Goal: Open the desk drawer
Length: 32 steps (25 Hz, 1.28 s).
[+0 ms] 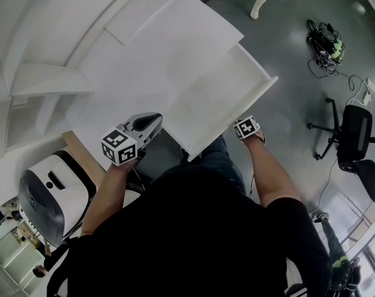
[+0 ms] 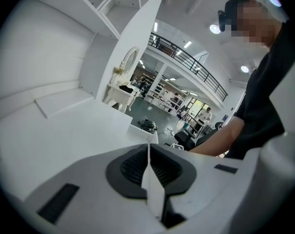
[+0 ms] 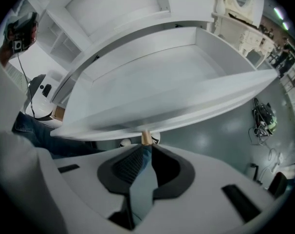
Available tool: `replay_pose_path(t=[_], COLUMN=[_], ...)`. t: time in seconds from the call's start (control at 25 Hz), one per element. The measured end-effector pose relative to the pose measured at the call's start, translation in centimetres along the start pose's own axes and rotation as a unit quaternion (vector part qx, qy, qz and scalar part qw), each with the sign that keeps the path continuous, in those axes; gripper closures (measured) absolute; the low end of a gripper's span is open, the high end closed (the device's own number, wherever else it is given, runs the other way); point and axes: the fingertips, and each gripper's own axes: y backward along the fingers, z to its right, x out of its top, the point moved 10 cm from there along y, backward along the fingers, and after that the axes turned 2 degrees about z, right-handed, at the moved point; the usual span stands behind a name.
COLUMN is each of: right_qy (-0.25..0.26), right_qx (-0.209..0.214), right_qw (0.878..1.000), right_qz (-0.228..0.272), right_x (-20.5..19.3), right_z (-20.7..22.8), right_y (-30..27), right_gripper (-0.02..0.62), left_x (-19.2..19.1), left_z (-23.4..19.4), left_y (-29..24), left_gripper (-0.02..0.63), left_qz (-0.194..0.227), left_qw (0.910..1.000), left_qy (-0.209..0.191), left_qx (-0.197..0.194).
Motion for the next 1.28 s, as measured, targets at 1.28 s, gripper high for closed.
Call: replay_pose_path(t=[1.28], right_qy=[0.036], right_qx=[-0.114], right_qw=[0.921], right_qz=[0.372], right_x=[7.6], right_z=[-8.2], right_y=[29.1], right_gripper=[0.568], left_x=[5.2], left_z=[4.7], left_y=[3.6], left_gripper=[0.584], left_qz=[0.094], left_qw=[0.9904], left_qy=[-0.082], left_qx=[-0.06])
